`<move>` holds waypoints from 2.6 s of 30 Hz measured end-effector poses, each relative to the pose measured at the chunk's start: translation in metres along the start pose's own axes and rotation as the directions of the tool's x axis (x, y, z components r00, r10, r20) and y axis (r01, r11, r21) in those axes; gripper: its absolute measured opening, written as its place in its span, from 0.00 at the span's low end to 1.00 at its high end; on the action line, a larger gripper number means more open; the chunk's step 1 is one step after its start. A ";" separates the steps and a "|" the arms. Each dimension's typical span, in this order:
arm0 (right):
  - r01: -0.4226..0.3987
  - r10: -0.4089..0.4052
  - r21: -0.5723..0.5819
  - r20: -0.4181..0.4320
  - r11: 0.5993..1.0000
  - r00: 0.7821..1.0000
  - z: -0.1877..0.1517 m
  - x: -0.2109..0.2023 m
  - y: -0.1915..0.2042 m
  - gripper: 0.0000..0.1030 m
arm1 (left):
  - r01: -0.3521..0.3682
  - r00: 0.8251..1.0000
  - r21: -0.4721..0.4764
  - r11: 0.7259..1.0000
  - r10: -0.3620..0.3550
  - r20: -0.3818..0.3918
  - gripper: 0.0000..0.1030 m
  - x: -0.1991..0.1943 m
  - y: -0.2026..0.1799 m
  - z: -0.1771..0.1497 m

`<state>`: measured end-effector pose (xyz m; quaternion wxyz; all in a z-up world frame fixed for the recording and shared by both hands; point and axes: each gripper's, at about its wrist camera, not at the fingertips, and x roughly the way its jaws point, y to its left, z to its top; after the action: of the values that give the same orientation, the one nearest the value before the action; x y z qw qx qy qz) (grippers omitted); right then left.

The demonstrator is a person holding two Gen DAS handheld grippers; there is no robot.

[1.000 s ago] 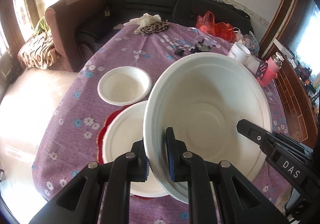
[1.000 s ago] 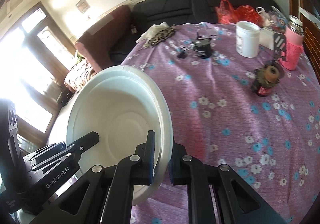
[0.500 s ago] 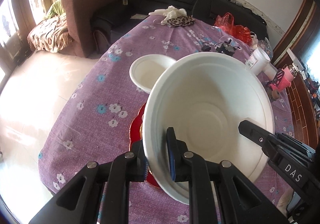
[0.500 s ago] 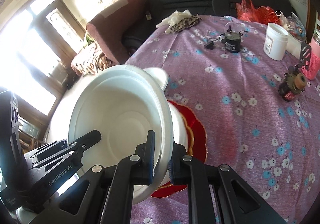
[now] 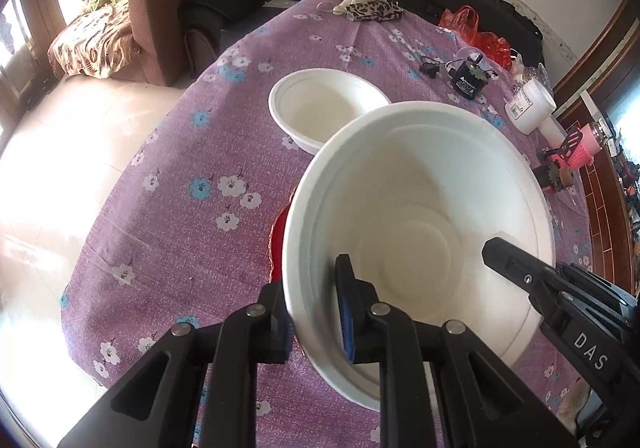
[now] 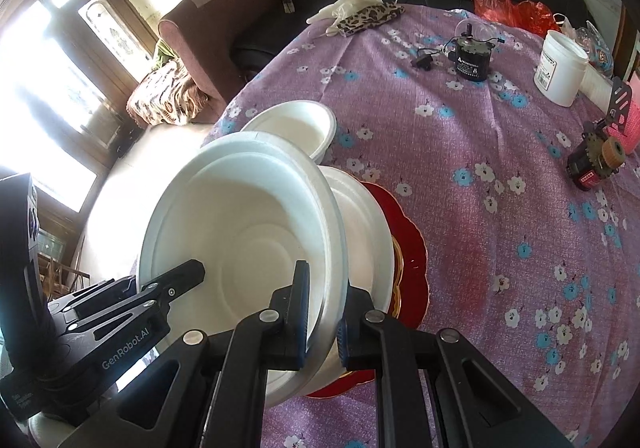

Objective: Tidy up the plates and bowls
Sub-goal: 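Lower the white bowl onto the stack and open both grippers, then move both open grippers toward the remaining small white bowl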

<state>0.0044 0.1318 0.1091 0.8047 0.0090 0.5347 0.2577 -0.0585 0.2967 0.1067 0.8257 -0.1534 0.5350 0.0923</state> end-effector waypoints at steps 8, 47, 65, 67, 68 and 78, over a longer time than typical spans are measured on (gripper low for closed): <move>0.000 0.000 0.006 -0.007 1.000 1.000 0.002 0.004 -0.002 0.13 | -0.004 1.000 0.004 1.000 0.004 -0.012 0.17 0.004 -0.002 0.000; 0.012 -0.014 0.026 0.047 1.000 0.999 0.008 -0.011 -0.004 0.36 | -0.008 1.000 -0.012 1.000 0.008 0.016 0.28 -0.010 -0.003 -0.001; 0.027 -0.033 0.042 0.150 0.999 0.988 0.013 -0.048 -0.009 0.37 | -0.023 0.997 0.029 0.999 0.021 0.074 0.44 -0.031 -0.015 -0.001; 0.027 -0.033 0.043 0.154 0.999 0.987 0.013 -0.050 -0.010 0.37 | -0.024 0.997 0.030 0.999 0.022 0.077 0.45 -0.033 -0.016 -0.001; 0.027 -0.033 0.044 0.157 0.999 0.987 0.013 -0.051 -0.010 0.37 | -0.024 0.997 0.030 0.999 0.021 0.078 0.46 -0.034 -0.016 -0.001; 0.027 -0.034 0.040 0.172 0.999 0.984 0.017 -0.057 -0.011 0.38 | -0.044 0.995 0.030 0.999 0.041 0.087 0.52 -0.039 -0.009 0.000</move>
<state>0.0064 0.1022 0.1618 0.8516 0.0382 0.4677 0.2334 -0.0722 0.2890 0.1436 0.8483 -0.1248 0.5032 0.1078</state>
